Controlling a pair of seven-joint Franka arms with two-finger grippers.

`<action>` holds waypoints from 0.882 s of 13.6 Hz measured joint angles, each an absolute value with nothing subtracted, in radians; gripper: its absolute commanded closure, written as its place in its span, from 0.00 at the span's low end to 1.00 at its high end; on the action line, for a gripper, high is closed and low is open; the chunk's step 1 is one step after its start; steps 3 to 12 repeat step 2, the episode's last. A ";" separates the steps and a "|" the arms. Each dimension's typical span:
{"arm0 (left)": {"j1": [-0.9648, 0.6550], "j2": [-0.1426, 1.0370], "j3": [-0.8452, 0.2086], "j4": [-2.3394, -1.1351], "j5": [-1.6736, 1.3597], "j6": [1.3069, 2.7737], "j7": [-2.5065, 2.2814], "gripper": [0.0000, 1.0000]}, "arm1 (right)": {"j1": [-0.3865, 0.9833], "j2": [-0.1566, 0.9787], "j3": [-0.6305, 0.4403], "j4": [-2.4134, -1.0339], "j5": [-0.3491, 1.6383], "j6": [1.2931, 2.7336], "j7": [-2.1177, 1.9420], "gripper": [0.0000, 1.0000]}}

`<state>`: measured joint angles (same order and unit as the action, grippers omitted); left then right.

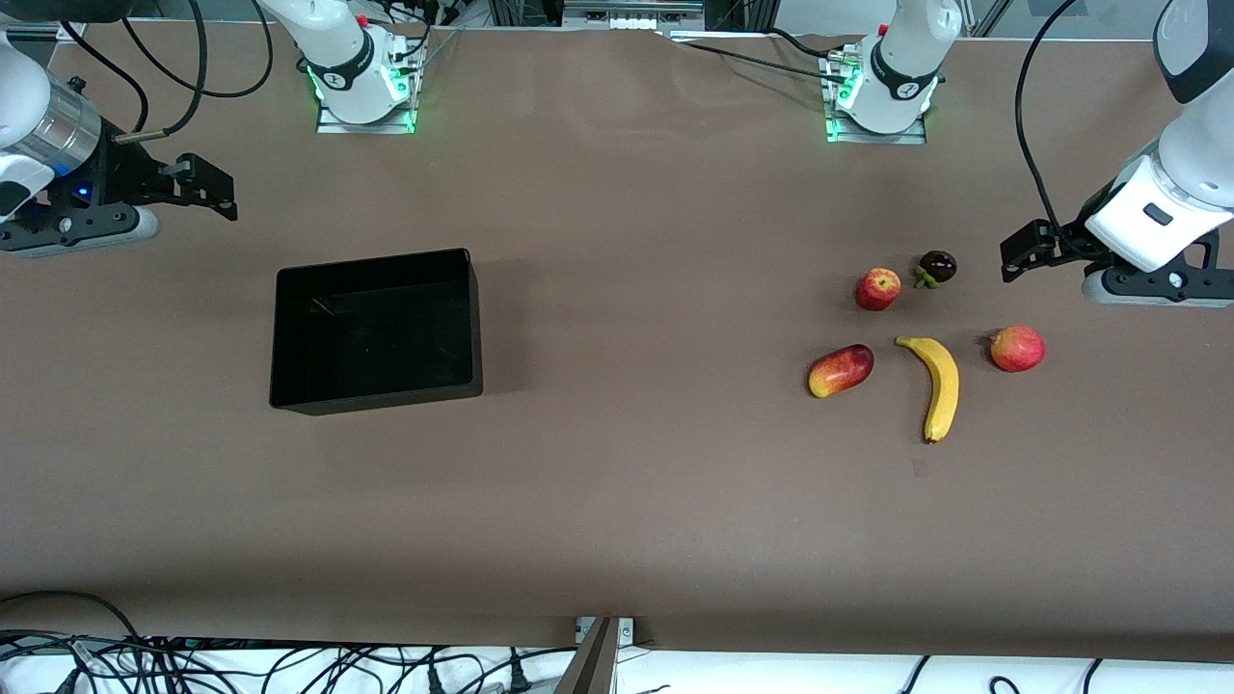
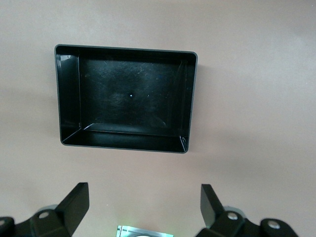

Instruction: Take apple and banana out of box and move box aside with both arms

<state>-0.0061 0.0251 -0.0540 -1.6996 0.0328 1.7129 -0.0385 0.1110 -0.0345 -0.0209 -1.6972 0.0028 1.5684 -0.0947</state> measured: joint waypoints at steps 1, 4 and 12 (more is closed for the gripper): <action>-0.006 0.025 -0.054 -1.700 0.033 1.713 -0.039 0.00 | 0.111 -0.035 -0.020 -1.697 0.003 1.569 -0.095 0.00; -0.006 0.025 -0.054 -1.700 0.033 1.713 -0.039 0.00 | 0.111 -0.035 -0.019 -1.697 0.003 1.569 -0.095 0.00; -0.006 0.025 -0.054 -1.700 0.033 1.713 -0.039 0.00 | 0.111 -0.035 -0.019 -1.697 0.003 1.569 -0.095 0.00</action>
